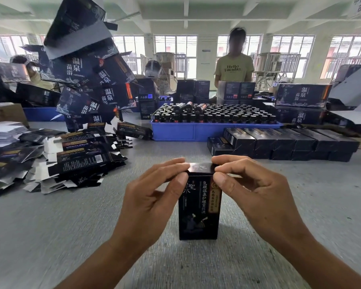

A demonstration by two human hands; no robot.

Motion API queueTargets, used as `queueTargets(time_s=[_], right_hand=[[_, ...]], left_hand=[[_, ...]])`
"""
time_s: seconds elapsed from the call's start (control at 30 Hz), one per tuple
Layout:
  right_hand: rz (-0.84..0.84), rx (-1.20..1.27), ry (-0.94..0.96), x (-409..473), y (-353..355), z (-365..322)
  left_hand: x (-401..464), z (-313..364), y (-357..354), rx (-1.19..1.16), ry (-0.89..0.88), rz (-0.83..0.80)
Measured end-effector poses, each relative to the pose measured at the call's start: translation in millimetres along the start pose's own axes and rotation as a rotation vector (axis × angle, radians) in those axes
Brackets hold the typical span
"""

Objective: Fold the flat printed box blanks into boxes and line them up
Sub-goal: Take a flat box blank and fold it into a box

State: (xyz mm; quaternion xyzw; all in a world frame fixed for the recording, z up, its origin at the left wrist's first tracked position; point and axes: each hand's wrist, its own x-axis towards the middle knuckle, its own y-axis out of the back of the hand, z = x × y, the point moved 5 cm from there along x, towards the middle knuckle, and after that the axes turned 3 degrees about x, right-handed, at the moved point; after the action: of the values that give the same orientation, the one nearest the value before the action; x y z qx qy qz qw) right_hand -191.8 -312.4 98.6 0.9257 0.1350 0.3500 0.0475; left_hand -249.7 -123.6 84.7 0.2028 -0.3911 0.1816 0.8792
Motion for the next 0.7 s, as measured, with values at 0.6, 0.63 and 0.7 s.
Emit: queueTargets(time_s=[0.6, 0.63, 0.7], right_hand=[[-0.336, -0.548, 0.001, -16.8, -36.0, 42.6], [-0.391, -0.598, 0.038, -19.6, -41.5, 42.7], [-0.463, -0.698, 0.063, -24.7, -51.2, 44.9]], left_hand=[[6.2, -50.4, 0.6, 0.073, 0.307, 0.026], [4.8, -58.5, 3.6, 0.024, 0.396, 0.058], [0.3, -71.6, 4.7, -0.072, 0.546, 0.086]])
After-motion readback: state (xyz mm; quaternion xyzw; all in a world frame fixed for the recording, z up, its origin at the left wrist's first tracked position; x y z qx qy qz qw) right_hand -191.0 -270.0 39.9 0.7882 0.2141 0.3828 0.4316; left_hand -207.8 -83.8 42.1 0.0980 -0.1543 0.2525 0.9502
